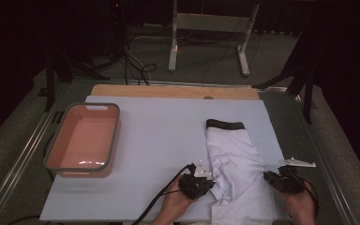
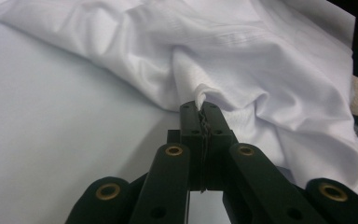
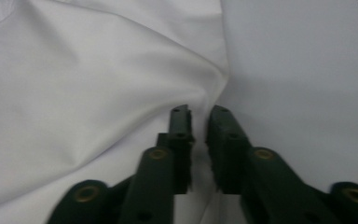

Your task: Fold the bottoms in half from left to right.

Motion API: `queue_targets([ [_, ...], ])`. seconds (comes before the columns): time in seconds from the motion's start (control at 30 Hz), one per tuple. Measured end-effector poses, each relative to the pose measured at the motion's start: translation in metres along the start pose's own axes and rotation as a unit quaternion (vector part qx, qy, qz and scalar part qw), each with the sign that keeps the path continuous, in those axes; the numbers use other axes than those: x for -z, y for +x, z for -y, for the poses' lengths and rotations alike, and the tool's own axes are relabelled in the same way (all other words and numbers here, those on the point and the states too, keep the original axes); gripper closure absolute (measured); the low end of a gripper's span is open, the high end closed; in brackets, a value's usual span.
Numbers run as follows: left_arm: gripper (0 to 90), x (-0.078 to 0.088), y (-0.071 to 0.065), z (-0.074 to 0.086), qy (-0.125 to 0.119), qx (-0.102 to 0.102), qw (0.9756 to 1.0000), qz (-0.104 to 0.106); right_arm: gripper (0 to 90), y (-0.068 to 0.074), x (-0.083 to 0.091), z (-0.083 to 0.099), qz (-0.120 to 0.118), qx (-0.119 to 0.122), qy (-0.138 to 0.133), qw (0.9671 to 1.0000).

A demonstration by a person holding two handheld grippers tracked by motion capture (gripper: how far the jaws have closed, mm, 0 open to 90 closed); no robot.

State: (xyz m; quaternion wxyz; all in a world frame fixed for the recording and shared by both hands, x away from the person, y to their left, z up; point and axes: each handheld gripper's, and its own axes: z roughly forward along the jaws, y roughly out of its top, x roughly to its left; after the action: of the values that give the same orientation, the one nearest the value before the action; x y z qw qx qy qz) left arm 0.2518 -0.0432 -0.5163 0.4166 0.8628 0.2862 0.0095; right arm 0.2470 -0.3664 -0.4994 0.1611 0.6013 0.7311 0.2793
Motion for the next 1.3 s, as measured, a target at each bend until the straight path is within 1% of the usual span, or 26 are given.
queue_targets([
  [0.07, 89.7, 0.003, 0.003, 0.002, -0.004, 0.006, 1.0000, -0.002, 86.8, 0.002, 0.000, 0.000, 0.000, 0.004, 0.004, 1.0000],
  [0.1, 89.6, 0.004, 0.004, 0.003, -0.003, 0.005, 1.0000, -0.004, 89.0, 0.003, 0.000, 0.000, -0.002, 0.007, 0.006, 1.0000],
  [0.13, 89.7, 0.007, 0.006, 0.005, -0.004, 0.007, 1.0000, -0.005, 89.3, 0.005, 0.000, 0.000, -0.001, 0.011, 0.007, 0.9999],
  [0.27, 89.7, 0.011, 0.009, 0.009, -0.006, 0.013, 0.9999, -0.008, 89.3, 0.005, 0.001, 0.001, -0.004, 0.013, 0.010, 0.9999],
  [0.43, 89.7, 0.018, 0.015, 0.018, -0.001, 0.023, 0.9996, -0.014, 89.4, 0.006, 0.002, 0.001, -0.004, 0.014, 0.009, 0.9999],
  [0.53, 89.7, 0.021, 0.016, 0.022, 0.003, 0.024, 0.9996, -0.015, 89.4, 0.005, 0.002, 0.001, -0.002, 0.014, 0.010, 0.9999],
  [0.63, 89.1, 0.022, 0.016, 0.023, -0.003, 0.023, 0.9996, -0.013, 89.4, 0.005, 0.002, 0.001, -0.001, 0.010, 0.010, 0.9999],
  [0.7, 78.9, 0.021, 0.016, 0.022, -0.006, 0.022, 0.9996, -0.016, 89.1, 0.005, 0.003, 0.001, -0.003, 0.007, 0.010, 0.9999],
  [0.73, 74.4, 0.018, 0.015, 0.021, -0.006, 0.021, 0.9997, -0.015, 86.7, 0.005, 0.003, 0.001, -0.006, 0.007, 0.008, 0.9999],
  [0.77, 71.5, 0.018, 0.015, 0.021, -0.006, 0.021, 0.9997, -0.015, 86.7, 0.005, 0.003, 0.001, -0.006, 0.007, 0.008, 0.9999],
  [0.8, 67.7, 0.016, 0.015, 0.020, -0.005, 0.019, 0.9997, -0.016, 83.1, 0.005, 0.003, 0.002, -0.012, 0.008, 0.008, 0.9999],
  [0.83, 64.8, 0.016, 0.015, 0.020, -0.005, 0.019, 0.9997, -0.016, 83.1, 0.005, 0.003, 0.002, -0.012, 0.008, 0.008, 0.9999],
  [0.87, 63.4, 0.013, 0.014, 0.018, -0.005, 0.021, 0.9996, -0.019, 77.0, 0.005, 0.004, 0.004, -0.013, 0.003, 0.006, 0.9999],
  [0.9, 63.3, 0.013, 0.014, 0.018, -0.005, 0.021, 0.9996, -0.019, 77.0, 0.005, 0.004, 0.004, -0.013, 0.003, 0.006, 0.9999],
  [0.93, 63.2, 0.010, 0.014, 0.017, -0.003, 0.021, 0.9996, -0.020, 72.6, 0.005, 0.004, 0.006, -0.014, 0.004, 0.007, 0.9999],
  [0.97, 63.4, 0.010, 0.014, 0.017, -0.003, 0.021, 0.9996, -0.020, 72.6, 0.005, 0.004, 0.006, -0.014, 0.004, 0.007, 0.9999],
  [1.0, 66.9, 0.008, 0.013, 0.015, -0.001, 0.021, 0.9996, -0.019, 67.0, 0.005, 0.002, 0.007, -0.017, 0.003, 0.009, 0.9998],
  [1.03, 70.1, 0.008, 0.013, 0.015, -0.001, 0.021, 0.9996, -0.019, 67.0, 0.005, 0.002, 0.007, -0.017, 0.003, 0.009, 0.9998],
  [1.07, 76.4, 0.005, 0.013, 0.014, 0.005, 0.018, 0.9997, -0.014, 66.1, 0.006, -0.001, 0.008, -0.016, 0.005, 0.012, 0.9998],
  [1.1, 80.0, 0.005, 0.013, 0.014, 0.005, 0.018, 0.9997, -0.014, 66.1, 0.006, -0.001, 0.008, -0.016, 0.005, 0.012, 0.9998],
  [1.13, 84.0, 0.003, 0.011, 0.013, 0.012, 0.011, 0.9998, -0.013, 66.7, 0.006, -0.006, 0.008, -0.014, 0.006, 0.011, 0.9998],
  [1.17, 86.5, 0.003, 0.011, 0.013, 0.012, 0.011, 0.9998, -0.013, 66.7, 0.006, -0.006, 0.008, -0.014, 0.006, 0.011, 0.9998],
  [1.2, 87.8, 0.004, 0.009, 0.014, 0.016, 0.006, 0.9998, -0.008, 71.2, 0.006, -0.008, 0.005, -0.017, 0.003, 0.011, 0.9998],
  [1.23, 88.1, 0.004, 0.009, 0.014, 0.016, 0.006, 0.9998, -0.008, 71.2, 0.006, -0.008, 0.005, -0.017, 0.003, 0.011, 0.9998],
  [1.27, 88.4, 0.004, 0.007, 0.014, 0.019, 0.000, 0.9998, -0.010, 84.5, 0.006, -0.010, 0.002, -0.013, 0.007, 0.014, 0.9998],
  [1.3, 88.5, 0.004, 0.007, 0.014, 0.019, 0.000, 0.9998, -0.010, 84.5, 0.006, -0.010, 0.002, -0.013, 0.007, 0.014, 0.9998],
])
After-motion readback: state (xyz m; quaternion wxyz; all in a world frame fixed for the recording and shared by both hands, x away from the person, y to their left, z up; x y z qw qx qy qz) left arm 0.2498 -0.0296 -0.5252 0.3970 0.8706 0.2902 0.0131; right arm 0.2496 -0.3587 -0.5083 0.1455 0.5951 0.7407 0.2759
